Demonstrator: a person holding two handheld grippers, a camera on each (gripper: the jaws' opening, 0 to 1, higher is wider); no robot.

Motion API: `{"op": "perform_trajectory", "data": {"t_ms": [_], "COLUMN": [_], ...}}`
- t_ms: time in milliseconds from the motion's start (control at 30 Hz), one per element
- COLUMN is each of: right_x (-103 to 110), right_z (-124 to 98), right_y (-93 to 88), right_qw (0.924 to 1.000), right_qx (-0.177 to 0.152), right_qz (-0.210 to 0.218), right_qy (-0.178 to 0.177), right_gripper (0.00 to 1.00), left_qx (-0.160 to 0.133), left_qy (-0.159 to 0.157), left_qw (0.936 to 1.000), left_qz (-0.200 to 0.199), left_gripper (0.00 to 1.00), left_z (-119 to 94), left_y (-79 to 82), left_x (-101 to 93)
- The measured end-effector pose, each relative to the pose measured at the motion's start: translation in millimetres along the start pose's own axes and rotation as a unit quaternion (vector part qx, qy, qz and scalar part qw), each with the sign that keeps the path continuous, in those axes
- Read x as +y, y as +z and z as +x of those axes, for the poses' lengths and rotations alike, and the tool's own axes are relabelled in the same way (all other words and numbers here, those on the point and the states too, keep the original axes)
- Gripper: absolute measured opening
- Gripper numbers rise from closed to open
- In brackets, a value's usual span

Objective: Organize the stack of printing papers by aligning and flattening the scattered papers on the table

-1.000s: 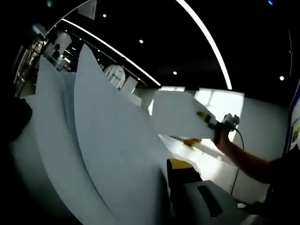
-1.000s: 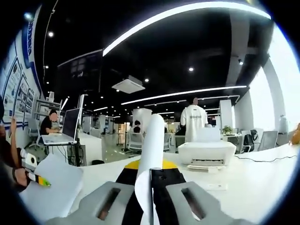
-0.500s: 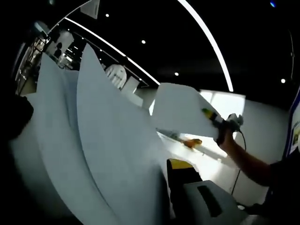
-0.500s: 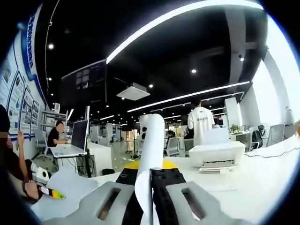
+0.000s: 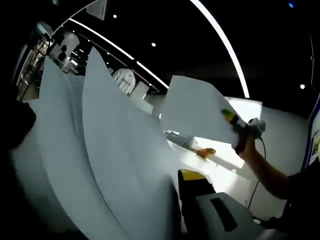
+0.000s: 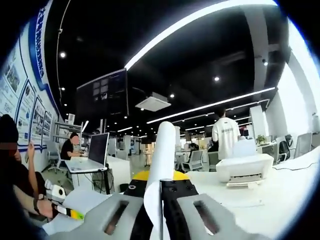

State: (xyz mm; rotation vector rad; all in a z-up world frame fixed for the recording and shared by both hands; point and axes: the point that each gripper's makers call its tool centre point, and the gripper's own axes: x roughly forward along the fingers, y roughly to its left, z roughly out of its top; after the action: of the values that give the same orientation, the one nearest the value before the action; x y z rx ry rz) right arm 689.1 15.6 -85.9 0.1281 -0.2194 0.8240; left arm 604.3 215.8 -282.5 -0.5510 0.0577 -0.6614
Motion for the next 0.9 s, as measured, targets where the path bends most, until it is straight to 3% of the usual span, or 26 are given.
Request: {"op": "perform_trajectory", "data": {"t_ms": [900], "right_x": [65.8], "right_z": [-4.4], "right_y": [25.8], "right_qw": [0.997], "right_qx": [-0.037], "right_qz": [0.003], "right_qy": [0.068], "right_gripper": [0.0], "left_qx": [0.0], "left_qy": [0.0], "left_qw": [1.0], "left_qz": [0.002], "left_gripper": [0.15], "left_z": [0.6], "left_y": [2.2], "left_x": [7.5]}}
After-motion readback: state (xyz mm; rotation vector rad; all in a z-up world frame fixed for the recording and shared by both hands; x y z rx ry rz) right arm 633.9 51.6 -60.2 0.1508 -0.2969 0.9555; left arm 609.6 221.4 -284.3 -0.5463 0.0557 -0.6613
